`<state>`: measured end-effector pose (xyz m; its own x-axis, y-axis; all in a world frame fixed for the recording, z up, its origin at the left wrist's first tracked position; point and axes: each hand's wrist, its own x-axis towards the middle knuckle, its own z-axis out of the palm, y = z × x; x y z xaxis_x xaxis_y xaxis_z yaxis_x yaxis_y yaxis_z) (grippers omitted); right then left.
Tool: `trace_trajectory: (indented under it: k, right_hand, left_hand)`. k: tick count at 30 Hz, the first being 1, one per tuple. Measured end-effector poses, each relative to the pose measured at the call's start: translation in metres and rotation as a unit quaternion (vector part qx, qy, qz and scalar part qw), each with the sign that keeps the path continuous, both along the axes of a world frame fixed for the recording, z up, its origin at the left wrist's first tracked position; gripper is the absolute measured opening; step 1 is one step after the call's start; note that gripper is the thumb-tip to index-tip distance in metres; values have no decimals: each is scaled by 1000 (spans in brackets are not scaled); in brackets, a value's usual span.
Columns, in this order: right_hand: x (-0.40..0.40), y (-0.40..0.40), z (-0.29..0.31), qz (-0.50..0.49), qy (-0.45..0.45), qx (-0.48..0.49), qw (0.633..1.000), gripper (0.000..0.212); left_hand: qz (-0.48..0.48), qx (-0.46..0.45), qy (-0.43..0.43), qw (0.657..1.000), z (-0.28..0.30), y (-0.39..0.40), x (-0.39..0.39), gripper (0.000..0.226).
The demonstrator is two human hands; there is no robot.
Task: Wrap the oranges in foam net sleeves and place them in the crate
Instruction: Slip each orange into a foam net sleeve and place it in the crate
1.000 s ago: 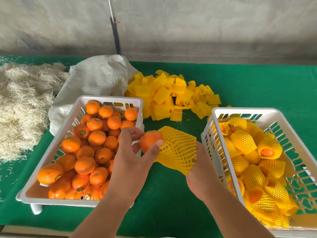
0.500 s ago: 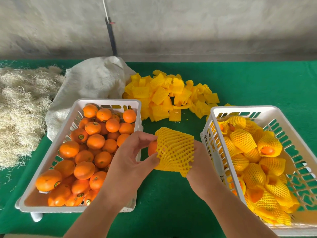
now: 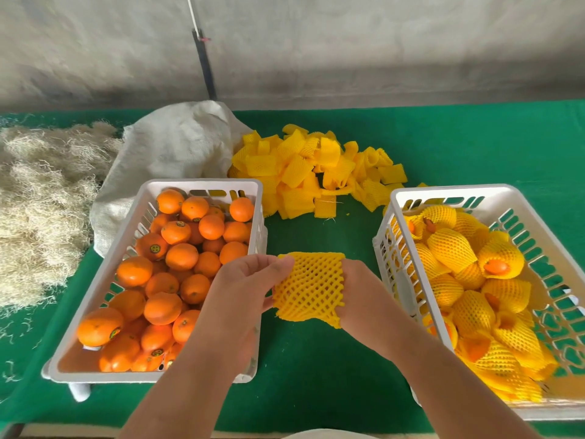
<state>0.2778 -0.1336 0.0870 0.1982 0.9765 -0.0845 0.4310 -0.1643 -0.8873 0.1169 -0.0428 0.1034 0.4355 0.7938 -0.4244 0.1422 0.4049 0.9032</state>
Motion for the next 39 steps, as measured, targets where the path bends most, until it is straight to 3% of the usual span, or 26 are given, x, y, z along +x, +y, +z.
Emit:
trace_trajectory:
  k: [2, 5, 10, 18, 25, 30, 33, 36, 38, 39]
  right_hand:
    - [-1, 0, -2, -1, 1, -2, 1000, 24]
    - [-3, 0, -9, -2, -6, -26, 1000, 7]
    - [-4, -2, -6, 49, -14, -29, 998, 18]
    - [15, -5, -9, 52, 110, 2, 993, 23]
    - [33, 3, -18, 82, 275, 13, 958, 47]
    - [34, 6, -24, 74, 250, 25, 965, 44]
    - [36, 5, -23, 56, 274, 28, 960, 41]
    - [37, 3, -24, 44, 275, 23, 960, 39]
    - [33, 4, -25, 43, 291, 19, 956, 36]
    - [29, 5, -24, 45, 300, 17, 953, 33]
  left_hand:
    - [10, -9, 8, 1000, 1, 1, -2, 26]
    - [18, 6, 39, 999, -2, -1, -4, 27]
    - [18, 155, 142, 978, -1, -10, -7, 27]
    - [0, 161, 107, 981, 4, -12, -11, 25]
    - [27, 106, 32, 993, 2, -5, -5, 22]
    - [-4, 136, 78, 988, 3, 3, -7, 22]
    - [-100, 296, 123, 942, 3, 4, -17, 52]
    - [-241, 464, 170, 835, 1, 3, -18, 90]
    - [-266, 530, 215, 776, -5, 2, -11, 93]
    - [-256, 545, 229, 765, -8, 1, -7, 91]
